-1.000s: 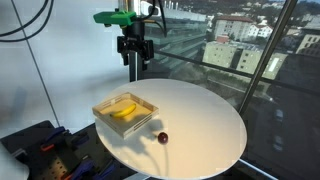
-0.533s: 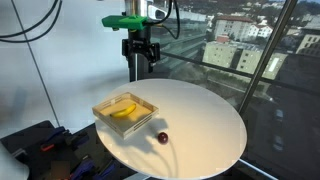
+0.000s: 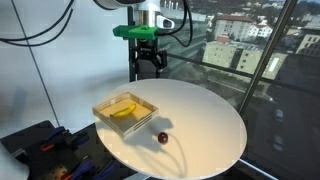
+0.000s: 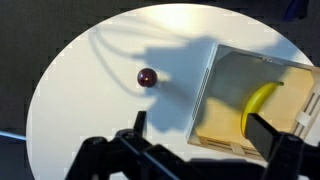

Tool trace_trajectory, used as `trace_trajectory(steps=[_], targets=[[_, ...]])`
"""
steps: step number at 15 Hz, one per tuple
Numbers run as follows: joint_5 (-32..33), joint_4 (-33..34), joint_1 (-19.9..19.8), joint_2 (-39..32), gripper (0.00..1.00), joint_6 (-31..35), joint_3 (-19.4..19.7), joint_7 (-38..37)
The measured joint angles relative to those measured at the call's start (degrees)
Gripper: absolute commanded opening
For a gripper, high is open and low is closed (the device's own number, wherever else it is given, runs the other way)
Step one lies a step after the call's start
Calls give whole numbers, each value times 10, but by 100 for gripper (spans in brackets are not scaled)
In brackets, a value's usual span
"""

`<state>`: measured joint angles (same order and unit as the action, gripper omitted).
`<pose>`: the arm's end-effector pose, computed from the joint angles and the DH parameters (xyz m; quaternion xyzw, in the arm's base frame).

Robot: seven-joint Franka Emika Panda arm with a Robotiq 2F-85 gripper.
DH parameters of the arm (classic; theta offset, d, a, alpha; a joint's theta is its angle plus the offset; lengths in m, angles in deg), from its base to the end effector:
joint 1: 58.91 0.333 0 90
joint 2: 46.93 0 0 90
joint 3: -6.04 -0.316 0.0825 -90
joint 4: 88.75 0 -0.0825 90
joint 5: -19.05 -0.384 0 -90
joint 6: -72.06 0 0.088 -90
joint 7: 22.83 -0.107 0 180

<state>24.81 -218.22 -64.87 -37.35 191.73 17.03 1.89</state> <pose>0.4675 -0.1495 0.4297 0.9952 0.0940 -0.0127 0.0248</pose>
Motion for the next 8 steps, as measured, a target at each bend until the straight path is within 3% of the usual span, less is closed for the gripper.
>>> trace_trajectory(steps=[8], targets=[[-3, 12, -5, -70, 100, 55, 4, 16]])
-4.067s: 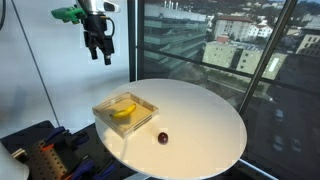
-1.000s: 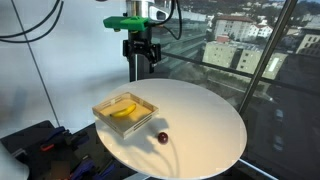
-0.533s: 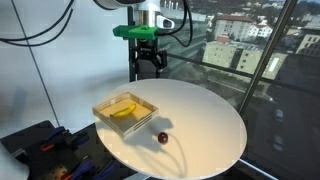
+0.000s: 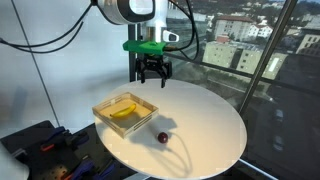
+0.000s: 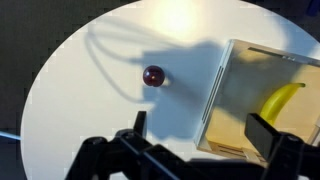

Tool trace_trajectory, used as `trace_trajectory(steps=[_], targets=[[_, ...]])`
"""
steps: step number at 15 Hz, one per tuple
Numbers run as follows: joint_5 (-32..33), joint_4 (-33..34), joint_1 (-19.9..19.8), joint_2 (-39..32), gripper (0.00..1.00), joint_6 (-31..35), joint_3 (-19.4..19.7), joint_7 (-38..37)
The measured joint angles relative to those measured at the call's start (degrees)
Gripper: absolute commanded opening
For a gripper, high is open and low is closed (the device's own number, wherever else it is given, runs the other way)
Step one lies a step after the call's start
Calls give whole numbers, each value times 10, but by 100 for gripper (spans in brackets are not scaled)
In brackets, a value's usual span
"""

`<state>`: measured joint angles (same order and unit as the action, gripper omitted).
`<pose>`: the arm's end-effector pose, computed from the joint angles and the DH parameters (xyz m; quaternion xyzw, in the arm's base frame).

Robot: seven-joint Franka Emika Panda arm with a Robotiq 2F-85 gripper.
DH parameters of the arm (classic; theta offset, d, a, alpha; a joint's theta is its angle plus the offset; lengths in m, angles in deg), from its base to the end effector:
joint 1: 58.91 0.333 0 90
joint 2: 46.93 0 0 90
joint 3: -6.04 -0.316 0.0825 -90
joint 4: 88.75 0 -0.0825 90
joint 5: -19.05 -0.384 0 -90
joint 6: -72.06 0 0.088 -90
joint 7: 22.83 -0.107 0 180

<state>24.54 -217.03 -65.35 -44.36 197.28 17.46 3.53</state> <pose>0.4894 -0.1618 0.3871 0.9942 0.1019 -0.0173 0.0303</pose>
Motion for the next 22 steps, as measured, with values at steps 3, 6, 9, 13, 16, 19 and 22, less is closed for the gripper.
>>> trace_trajectory(steps=[3, 6, 9, 13, 16, 19, 22], targets=[[-13, 5, -4, -29, 100, 24, 0, 1], [-35, 12, -10, -56, 100, 46, -1, 8], [-50, 22, -16, -81, 100, 61, -2, 11], [-59, 36, -24, -100, 100, 64, -6, 11], [-59, 39, -25, -101, 100, 64, -7, 11], [-60, 39, -25, -101, 100, 64, -7, 11], [-60, 39, -25, -101, 100, 64, -7, 11]])
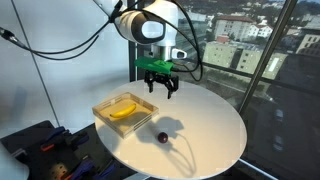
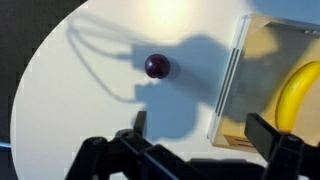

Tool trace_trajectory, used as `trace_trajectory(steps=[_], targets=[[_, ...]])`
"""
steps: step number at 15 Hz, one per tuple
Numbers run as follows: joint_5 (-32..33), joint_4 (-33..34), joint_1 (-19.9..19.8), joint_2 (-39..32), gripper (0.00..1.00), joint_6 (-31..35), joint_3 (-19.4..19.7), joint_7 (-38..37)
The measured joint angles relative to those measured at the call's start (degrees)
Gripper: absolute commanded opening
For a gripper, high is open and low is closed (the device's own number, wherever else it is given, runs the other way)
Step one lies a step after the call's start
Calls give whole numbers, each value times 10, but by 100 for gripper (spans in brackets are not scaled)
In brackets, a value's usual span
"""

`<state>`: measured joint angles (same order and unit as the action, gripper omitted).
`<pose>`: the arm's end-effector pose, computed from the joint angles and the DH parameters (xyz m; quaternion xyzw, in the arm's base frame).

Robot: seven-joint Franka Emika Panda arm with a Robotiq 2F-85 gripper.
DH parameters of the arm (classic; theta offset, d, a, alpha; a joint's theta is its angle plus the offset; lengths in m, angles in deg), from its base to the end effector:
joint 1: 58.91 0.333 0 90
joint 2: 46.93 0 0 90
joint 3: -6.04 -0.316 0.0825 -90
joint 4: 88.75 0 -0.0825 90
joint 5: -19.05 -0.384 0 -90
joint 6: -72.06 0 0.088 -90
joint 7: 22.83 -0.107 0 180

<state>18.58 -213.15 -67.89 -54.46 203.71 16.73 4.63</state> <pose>0.5197 -0.1846 0.3341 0.9978 0.0660 -0.0048 0.0078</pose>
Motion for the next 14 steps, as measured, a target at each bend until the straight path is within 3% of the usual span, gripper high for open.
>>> trace_trajectory(steps=[14], targets=[[0, -1, 0, -5, 100, 14, -8, 0]])
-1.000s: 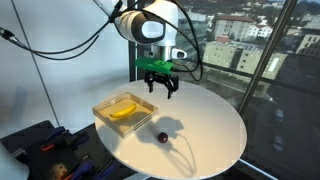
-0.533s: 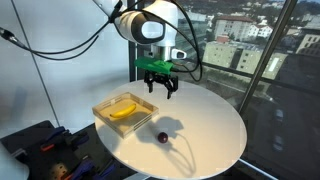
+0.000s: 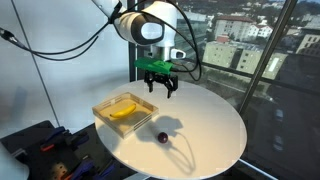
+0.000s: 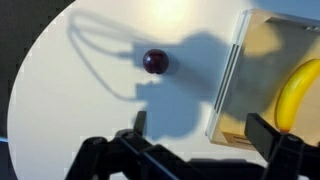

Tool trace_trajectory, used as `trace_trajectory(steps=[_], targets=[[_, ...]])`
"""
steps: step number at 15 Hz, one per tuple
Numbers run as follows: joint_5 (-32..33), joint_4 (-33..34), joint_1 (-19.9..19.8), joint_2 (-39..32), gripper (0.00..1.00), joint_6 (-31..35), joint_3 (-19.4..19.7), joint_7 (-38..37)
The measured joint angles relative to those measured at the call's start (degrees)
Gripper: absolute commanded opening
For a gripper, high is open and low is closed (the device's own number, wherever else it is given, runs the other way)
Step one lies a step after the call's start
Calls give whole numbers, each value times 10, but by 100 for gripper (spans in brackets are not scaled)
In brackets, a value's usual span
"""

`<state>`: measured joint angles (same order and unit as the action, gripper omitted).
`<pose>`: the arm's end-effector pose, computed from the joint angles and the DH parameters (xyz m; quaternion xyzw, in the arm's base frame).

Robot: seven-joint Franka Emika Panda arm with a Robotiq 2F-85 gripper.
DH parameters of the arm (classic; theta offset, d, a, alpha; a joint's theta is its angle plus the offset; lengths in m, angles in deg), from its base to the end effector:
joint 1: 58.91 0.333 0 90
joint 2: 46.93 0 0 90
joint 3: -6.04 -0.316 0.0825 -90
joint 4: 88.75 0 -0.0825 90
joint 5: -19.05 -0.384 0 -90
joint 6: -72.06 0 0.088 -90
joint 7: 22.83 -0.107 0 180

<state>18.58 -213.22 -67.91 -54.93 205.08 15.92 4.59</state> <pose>0.5242 -0.1782 0.3310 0.9973 0.0726 0.0019 0.0105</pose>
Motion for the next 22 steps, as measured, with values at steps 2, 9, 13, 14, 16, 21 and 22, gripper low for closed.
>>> trace_trajectory(steps=[2, 9, 13, 14, 16, 21, 22], targets=[[0, 1, 0, -3, 100, 9, 0, 0], [0, 4, -7, -30, 100, 33, 0, 0], [0, 13, -13, -50, 100, 38, 0, 0], [0, 15, -15, -55, 100, 39, 0, 0], [0, 20, -18, -65, 100, 39, -1, 0], [3, 27, -23, -89, 100, 39, -3, 0], [4, 29, -24, -93, 100, 39, -4, 0]])
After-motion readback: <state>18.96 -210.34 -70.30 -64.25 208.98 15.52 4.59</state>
